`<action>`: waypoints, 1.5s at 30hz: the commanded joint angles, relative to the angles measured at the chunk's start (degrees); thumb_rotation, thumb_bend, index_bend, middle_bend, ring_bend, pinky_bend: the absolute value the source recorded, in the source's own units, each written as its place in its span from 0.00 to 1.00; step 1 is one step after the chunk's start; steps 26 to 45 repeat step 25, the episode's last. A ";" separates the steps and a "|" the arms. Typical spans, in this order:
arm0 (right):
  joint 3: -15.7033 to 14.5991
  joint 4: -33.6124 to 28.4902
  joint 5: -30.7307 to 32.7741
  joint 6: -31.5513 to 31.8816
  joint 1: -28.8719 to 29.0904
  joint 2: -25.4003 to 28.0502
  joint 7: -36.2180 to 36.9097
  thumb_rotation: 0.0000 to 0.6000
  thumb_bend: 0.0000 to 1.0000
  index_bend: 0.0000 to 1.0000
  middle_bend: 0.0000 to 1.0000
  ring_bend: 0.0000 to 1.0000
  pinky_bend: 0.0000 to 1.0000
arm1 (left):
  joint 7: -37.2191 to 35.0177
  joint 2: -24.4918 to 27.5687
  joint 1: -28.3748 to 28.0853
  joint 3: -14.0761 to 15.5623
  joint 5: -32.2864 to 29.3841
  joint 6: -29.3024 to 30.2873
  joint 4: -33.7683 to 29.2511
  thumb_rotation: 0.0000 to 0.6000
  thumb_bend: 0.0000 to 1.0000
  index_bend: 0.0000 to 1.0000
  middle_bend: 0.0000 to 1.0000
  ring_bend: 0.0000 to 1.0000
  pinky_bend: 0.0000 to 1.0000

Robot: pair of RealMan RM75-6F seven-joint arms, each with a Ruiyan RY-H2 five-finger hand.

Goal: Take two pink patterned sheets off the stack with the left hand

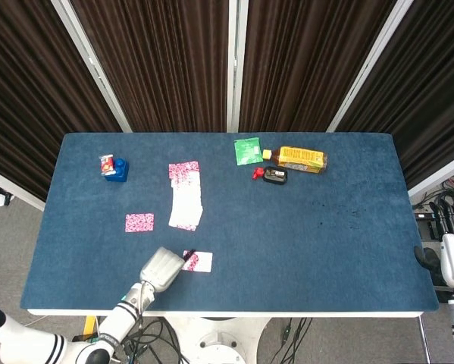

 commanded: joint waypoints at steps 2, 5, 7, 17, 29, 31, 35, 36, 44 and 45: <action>-0.04 0.03 -0.01 -0.14 0.08 -0.10 -0.13 1.00 0.21 0.00 0.00 0.00 0.00 | -8.29 3.53 4.09 -3.44 7.26 8.09 0.37 1.00 0.56 0.11 0.86 0.85 0.83; -0.08 0.07 -0.03 -0.29 0.21 -0.35 -0.31 1.00 0.21 0.00 0.00 0.00 0.00 | -12.17 6.17 6.91 -4.32 10.19 12.60 1.49 1.00 0.51 0.11 0.78 0.76 0.74; -0.11 0.11 -0.05 -0.41 0.32 -0.60 -0.47 1.00 0.21 0.00 0.00 0.00 0.00 | -14.10 8.03 8.86 -4.67 10.91 14.95 2.31 1.00 0.46 0.11 0.69 0.66 0.67; -0.45 0.26 -0.95 -0.16 0.59 -1.77 -1.24 1.00 0.21 0.00 0.00 0.00 0.00 | -32.32 11.58 19.48 -3.49 16.80 22.94 10.98 0.60 0.25 0.10 0.00 0.00 0.04; -0.71 0.17 -1.31 0.37 0.45 -2.90 -1.74 1.00 0.21 0.00 0.00 0.00 0.00 | -35.96 14.56 23.53 -3.47 17.98 23.02 11.78 0.57 0.22 0.10 0.00 0.00 0.04; -0.71 0.17 -1.31 0.37 0.45 -2.90 -1.74 1.00 0.21 0.00 0.00 0.00 0.00 | -35.96 14.56 23.53 -3.47 17.98 23.02 11.78 0.57 0.22 0.10 0.00 0.00 0.04; -0.71 0.17 -1.31 0.37 0.45 -2.90 -1.74 1.00 0.21 0.00 0.00 0.00 0.00 | -35.96 14.56 23.53 -3.47 17.98 23.02 11.78 0.57 0.22 0.10 0.00 0.00 0.04; -0.71 0.17 -1.31 0.37 0.45 -2.90 -1.74 1.00 0.21 0.00 0.00 0.00 0.00 | -35.96 14.56 23.53 -3.47 17.98 23.02 11.78 0.57 0.22 0.10 0.00 0.00 0.04; -0.71 0.17 -1.31 0.37 0.45 -2.90 -1.74 1.00 0.21 0.00 0.00 0.00 0.00 | -35.96 14.56 23.53 -3.47 17.98 23.02 11.78 0.57 0.22 0.10 0.00 0.00 0.04; -0.71 0.17 -1.31 0.37 0.45 -2.90 -1.74 1.00 0.21 0.00 0.00 0.00 0.00 | -35.96 14.56 23.53 -3.47 17.98 23.02 11.78 0.57 0.22 0.10 0.00 0.00 0.04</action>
